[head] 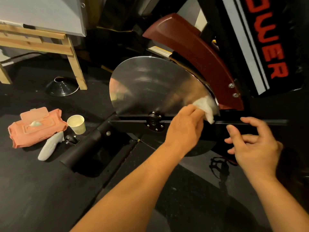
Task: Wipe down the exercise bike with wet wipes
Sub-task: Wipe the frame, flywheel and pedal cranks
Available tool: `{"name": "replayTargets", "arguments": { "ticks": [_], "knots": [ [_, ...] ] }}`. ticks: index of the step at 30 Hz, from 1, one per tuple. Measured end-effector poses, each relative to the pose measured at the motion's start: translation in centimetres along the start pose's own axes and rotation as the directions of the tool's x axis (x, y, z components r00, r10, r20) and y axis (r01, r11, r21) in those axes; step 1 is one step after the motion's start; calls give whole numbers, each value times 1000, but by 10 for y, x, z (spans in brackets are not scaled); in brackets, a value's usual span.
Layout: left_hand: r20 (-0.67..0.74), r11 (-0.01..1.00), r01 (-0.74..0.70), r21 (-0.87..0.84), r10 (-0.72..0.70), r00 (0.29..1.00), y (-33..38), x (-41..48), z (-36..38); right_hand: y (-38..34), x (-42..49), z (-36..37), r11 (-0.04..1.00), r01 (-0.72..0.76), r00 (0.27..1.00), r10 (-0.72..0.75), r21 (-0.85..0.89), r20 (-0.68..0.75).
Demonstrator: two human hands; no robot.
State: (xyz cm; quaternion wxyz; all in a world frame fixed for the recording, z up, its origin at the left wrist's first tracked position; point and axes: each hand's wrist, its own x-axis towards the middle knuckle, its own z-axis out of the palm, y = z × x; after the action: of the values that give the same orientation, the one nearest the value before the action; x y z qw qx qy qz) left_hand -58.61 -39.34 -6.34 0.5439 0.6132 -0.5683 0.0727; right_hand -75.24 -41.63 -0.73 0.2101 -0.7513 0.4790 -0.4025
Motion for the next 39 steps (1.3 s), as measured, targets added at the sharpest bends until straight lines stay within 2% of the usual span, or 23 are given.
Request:
{"name": "replayTargets", "arguments": {
  "ticks": [2,4,5,7,9,10,12,14,15,18,20,21,23,25,27,28,29,30,32,33,34,35,39],
  "knots": [
    [-10,997,7,73,-6,1000,3,-4,1,0,0,0,1000,3,1000,-3,-14,1],
    [-146,983,182,24,-176,973,-1,-9,-7,-1,-1,0,1000,4,1000,-4,-25,7],
    [-255,957,289,-36,-289,923,-7,-13,-14,-1,-1,0,1000,2,1000,-1,-28,12],
    [-463,851,496,-173,-515,722,-27,-16,-33,-1,-1,0,999,1,1000,0,-49,16],
    [-528,740,629,-238,-642,555,-51,-9,-55,1,-1,1,998,8,1000,-6,-67,18],
    [-513,713,659,-238,-669,538,-61,-3,-63,2,0,0,998,9,1000,-8,-65,20],
    [-461,759,613,-218,-634,621,-70,13,-67,3,1,1,998,16,1000,-15,-61,24],
    [-402,842,532,-95,-521,753,-61,22,-56,3,2,1,998,24,999,-22,-60,27],
    [-392,870,490,-44,-467,793,-51,23,-47,3,2,1,998,27,999,-25,-56,28],
    [-332,924,374,-85,-380,864,-10,13,-11,6,3,1,999,34,999,-33,-43,24],
    [-167,991,131,24,-125,978,17,3,4,7,3,2,999,30,999,-30,-31,16],
    [-120,999,28,22,-25,992,22,0,10,7,3,2,999,32,999,-31,-33,13],
    [-151,999,12,30,-7,989,22,-5,15,6,3,2,998,40,999,-40,-49,13],
    [-222,995,75,-65,-88,971,24,-8,13,6,3,1,997,54,998,-53,-57,18],
    [-197,961,204,-189,-241,950,22,-22,10,6,3,2,997,58,998,-57,-57,14],
    [-204,907,333,-258,-388,899,17,-34,12,6,3,2,997,58,998,-57,-56,10],
    [-240,807,465,-364,-564,790,8,-46,16,6,3,1,997,58,998,-58,-52,9],
    [-277,659,590,-466,-742,610,-8,-59,22,6,3,1,997,58,998,-58,-46,13],
    [-230,265,747,-610,-961,153,-43,-87,27,6,3,0,997,61,998,-60,-41,25],
    [-176,105,746,-658,-984,-17,-59,-103,24,6,3,0,998,59,998,-58,-38,28],
    [-121,-2,711,-703,-985,-122,-70,-115,20,6,4,0,998,58,998,-57,-35,31],
    [-91,-45,678,-734,-982,-164,-81,-125,14,6,4,0,998,59,998,-58,-34,34],
    [-71,-43,633,-773,-985,-154,-129,-117,-10,7,4,0,996,73,997,-72,-55,32]
  ]
}}
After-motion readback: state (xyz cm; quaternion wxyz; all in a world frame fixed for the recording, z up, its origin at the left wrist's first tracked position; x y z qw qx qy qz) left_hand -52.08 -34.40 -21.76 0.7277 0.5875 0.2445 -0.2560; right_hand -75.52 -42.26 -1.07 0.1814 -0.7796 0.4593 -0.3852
